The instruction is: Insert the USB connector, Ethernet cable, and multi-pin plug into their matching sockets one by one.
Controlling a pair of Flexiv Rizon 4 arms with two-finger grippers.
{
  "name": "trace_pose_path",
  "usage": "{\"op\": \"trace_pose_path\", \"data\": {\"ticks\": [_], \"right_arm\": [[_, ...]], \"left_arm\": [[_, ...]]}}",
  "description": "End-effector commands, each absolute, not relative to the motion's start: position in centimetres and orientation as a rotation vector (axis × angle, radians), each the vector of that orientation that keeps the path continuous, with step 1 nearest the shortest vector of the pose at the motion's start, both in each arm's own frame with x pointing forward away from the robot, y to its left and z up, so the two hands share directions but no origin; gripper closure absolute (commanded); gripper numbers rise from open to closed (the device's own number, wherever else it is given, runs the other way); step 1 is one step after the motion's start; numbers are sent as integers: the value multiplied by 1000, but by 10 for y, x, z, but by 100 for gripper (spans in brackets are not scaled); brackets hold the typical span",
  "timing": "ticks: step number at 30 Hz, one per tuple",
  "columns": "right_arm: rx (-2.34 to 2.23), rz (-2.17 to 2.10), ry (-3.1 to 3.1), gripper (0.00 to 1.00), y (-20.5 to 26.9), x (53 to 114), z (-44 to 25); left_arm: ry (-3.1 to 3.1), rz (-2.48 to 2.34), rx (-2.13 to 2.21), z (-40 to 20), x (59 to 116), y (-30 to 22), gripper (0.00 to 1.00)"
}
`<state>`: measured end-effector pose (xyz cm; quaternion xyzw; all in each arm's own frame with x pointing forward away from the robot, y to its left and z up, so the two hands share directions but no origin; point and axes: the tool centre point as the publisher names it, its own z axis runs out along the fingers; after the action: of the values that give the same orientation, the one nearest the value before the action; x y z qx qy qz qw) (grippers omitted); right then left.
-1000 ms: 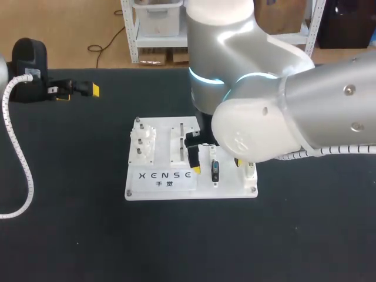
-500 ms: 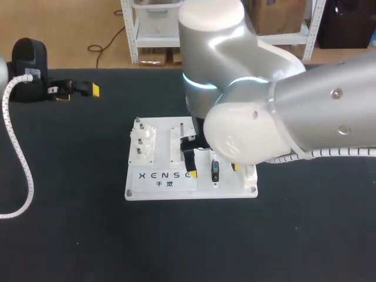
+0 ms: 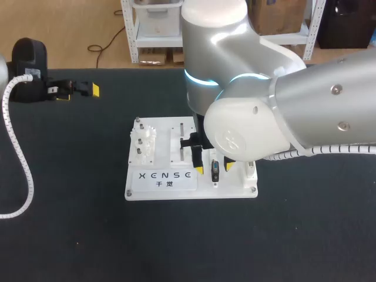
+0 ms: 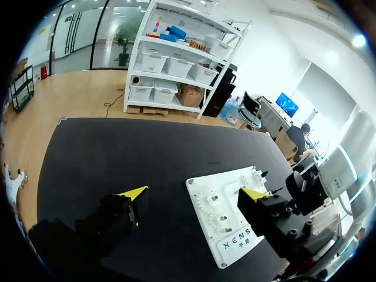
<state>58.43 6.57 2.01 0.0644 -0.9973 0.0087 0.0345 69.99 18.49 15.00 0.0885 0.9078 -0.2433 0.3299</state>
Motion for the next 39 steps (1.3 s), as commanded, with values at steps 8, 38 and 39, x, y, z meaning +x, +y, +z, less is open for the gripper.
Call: {"op": "trace_pose_path", "data": {"ticks": [8,38,39], "right_arm": [[165,12,-3094,56,59,572,20],[129,37,-3080,62,60,577,14],[129,42,-3078,62,60,577,13]], "left_arm": [[2374,-636,231,150,700,185,0],[2374,-636,231,150,700,185,0],[2374,-636,231,150,700,185,0]]}}
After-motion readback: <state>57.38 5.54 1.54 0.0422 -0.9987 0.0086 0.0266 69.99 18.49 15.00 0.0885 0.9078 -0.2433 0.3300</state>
